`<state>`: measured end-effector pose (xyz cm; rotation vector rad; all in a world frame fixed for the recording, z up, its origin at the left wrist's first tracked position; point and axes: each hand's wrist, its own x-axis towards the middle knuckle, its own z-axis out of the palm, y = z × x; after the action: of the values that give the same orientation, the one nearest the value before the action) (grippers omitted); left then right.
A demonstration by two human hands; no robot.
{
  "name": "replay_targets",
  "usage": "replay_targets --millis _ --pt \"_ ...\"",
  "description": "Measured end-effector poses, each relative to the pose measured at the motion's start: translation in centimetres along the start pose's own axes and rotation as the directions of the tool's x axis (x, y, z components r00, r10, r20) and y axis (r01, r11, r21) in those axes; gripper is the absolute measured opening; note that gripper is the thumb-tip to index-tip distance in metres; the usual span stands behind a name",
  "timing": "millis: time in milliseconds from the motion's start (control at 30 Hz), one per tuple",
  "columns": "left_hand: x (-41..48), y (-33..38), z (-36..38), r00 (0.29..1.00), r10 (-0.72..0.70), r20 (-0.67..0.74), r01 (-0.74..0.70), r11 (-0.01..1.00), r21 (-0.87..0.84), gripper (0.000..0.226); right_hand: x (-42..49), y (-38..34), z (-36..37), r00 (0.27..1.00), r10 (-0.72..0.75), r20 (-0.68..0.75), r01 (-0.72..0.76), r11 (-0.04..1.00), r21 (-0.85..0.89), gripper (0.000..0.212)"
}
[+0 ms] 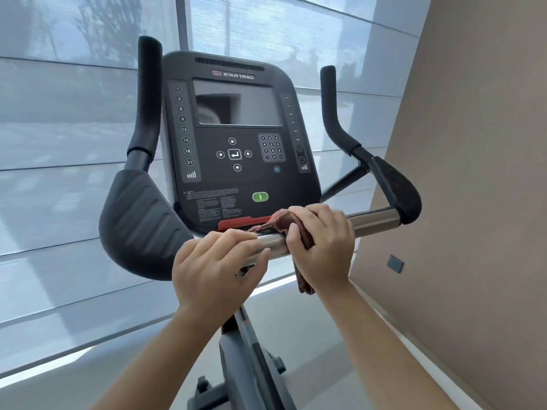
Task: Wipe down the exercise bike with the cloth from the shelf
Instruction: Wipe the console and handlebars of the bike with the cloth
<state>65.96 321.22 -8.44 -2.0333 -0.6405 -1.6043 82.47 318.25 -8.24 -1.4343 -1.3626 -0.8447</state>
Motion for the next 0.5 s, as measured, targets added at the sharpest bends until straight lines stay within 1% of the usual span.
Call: replay_targets --millis 67,133,200,267,333,367,400,433,467,500 --pt "-0.2 0.0 0.0 1.0 0.018 0.003 -0.018 1.0 -0.001 0.019 0.6 1.5 -0.8 0.993 -0.113 0.046 0.114 0.993 -0.02 0.028" --pt "-0.1 0.1 0.0 1.0 0.023 0.01 -0.023 1.0 -0.006 0.018 1.3 3.0 -1.3 0.988 -0.139 0.071 0.145 0.986 -0.086 0.028" --pt "0.0 0.1 0.0 1.0 0.006 0.017 -0.006 1.0 -0.013 0.019 1.3 3.3 -1.1 0.997 -0.065 0.052 0.072 0.986 -0.147 0.028" --pt "0.2 0.3 0.0 1.0 -0.013 0.018 0.013 1.0 -0.028 0.019 0.8 2.3 -0.4 0.998 0.067 -0.01 -0.068 0.984 -0.167 0.026" --pt "0.3 0.4 0.1 1.0 -0.023 -0.003 0.022 0.999 -0.037 0.018 -0.2 0.4 0.8 0.98 0.175 -0.092 -0.186 0.974 -0.13 0.025" --pt "0.3 0.4 0.1 1.0 -0.028 -0.012 0.027 0.999 -0.04 0.018 -0.7 -0.4 1.4 0.971 0.198 -0.138 -0.211 0.973 -0.092 0.024" --pt "0.4 0.5 0.1 0.999 -0.034 -0.016 0.033 0.998 -0.043 0.018 -1.0 -0.8 1.7 0.965 0.197 -0.176 -0.209 0.976 -0.054 0.025" --pt "0.4 0.5 0.1 0.999 -0.041 -0.014 0.04 0.998 -0.049 0.018 -1.3 -0.7 1.8 0.966 0.165 -0.2 -0.174 0.984 -0.025 0.026" --pt "0.3 0.6 0.0 0.999 -0.046 -0.011 0.045 0.997 -0.056 0.018 -1.4 0.0 1.6 0.972 0.095 -0.213 -0.102 0.995 -0.024 0.027" --pt "0.3 0.6 0.0 0.999 -0.05 -0.005 0.049 0.997 -0.066 0.018 -1.5 1.1 1.5 0.975 -0.006 -0.224 -0.006 0.999 -0.053 0.029"
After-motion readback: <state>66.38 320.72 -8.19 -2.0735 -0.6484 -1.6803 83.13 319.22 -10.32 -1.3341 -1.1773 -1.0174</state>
